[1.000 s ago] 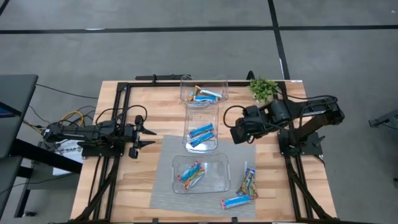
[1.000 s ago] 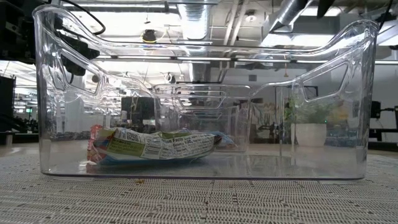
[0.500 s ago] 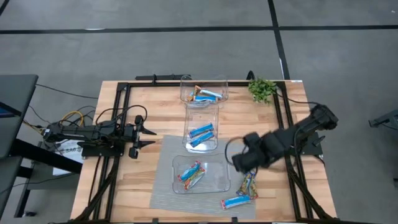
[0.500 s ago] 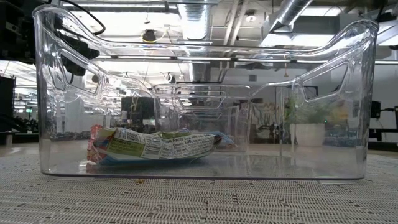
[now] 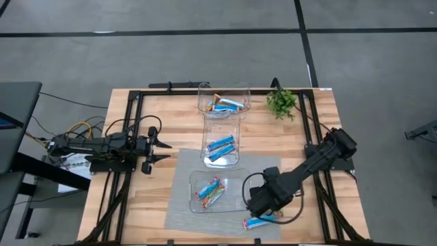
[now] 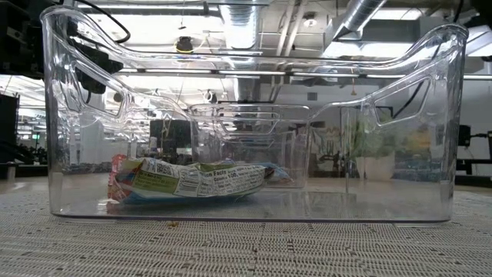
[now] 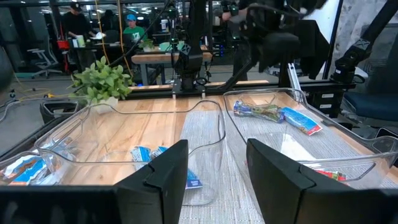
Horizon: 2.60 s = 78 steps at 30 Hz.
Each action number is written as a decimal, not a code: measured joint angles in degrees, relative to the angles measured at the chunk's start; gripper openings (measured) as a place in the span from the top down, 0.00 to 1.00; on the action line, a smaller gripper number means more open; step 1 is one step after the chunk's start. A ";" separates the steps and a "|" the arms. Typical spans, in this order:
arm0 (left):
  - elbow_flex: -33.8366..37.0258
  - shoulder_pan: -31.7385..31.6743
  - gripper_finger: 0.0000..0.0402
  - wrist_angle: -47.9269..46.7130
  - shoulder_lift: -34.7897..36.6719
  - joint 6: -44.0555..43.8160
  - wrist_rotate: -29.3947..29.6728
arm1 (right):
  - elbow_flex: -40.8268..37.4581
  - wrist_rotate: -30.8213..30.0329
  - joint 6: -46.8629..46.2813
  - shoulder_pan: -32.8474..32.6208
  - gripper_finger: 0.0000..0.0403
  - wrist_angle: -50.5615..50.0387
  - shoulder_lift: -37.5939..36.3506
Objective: Pick and place Granola Bars by type
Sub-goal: Put the blue granola bar into the middle transparent bin
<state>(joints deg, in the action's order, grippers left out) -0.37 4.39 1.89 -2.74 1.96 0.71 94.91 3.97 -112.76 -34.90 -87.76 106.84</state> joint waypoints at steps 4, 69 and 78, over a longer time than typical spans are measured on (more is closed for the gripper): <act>0.01 0.01 0.61 0.00 0.00 0.00 -0.02 | 0.00 0.57 -2.14 0.84 0.55 3.14 3.17; 0.01 -0.01 0.61 -0.02 0.00 0.00 0.00 | -38.57 -5.61 -14.75 -5.50 0.59 46.65 -10.02; 0.01 0.00 0.61 -0.02 0.00 0.00 0.02 | -38.56 -5.79 -13.87 -5.52 0.80 46.18 -10.02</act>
<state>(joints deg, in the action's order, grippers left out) -0.36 4.39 1.87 -2.74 1.96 0.73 56.36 -1.82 -126.62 -40.42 -41.58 96.82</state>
